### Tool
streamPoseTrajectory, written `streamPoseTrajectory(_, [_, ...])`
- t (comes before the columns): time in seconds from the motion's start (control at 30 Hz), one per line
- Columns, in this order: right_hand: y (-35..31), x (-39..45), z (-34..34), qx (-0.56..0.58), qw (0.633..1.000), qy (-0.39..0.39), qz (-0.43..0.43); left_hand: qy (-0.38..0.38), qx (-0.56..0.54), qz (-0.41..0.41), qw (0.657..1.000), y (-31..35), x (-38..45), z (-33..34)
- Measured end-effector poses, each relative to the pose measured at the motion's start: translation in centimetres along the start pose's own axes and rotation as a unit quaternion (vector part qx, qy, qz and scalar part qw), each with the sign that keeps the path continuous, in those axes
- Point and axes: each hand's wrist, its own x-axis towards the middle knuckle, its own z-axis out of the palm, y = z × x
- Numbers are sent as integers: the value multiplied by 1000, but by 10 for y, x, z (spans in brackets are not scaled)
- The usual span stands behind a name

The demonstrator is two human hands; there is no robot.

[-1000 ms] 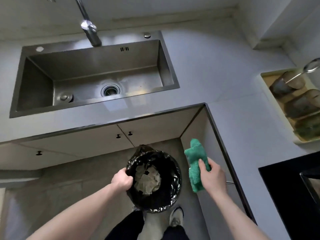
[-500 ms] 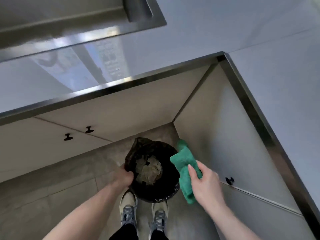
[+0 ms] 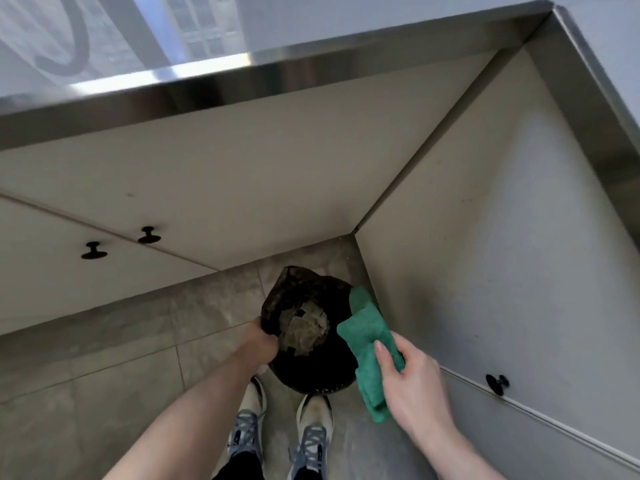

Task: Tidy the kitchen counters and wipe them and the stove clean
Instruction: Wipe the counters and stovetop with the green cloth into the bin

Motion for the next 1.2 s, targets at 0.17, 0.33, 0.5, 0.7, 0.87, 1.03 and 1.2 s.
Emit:
streamPoseTrajectory(0.17, [3, 5, 4, 5, 1000, -3, -5, -11, 19, 0, 1000, -16, 12, 9])
streamPoseTrajectory(0.33, [13, 7, 7, 4, 1000, 4, -10, -33, 11, 10, 999, -35, 34, 18])
streamPoseTrajectory(0.5, [13, -15, 7, -8, 1000, -1, -12, -68, 101, 36, 992, -40, 7, 5])
streamPoseTrajectory(0.7, [-7, -49, -7, -12, 1000, -5, -17, -95, 241, 18, 966, -38, -23, -28])
streamPoseTrajectory(0.87, [-39, -82, -31, -1, 1000, 5, -31, -43, 277, 23, 960, -3, -152, -77])
streamPoseTrajectory(1.03, [-84, -138, -83, 29, 998, -16, -57, -55, 226, 71, 970, 11, -280, -121])
streamPoseTrajectory(1.2, [-128, -199, -142, 32, 993, -40, -103, -48, 155, 152, 975, 42, -404, -176])
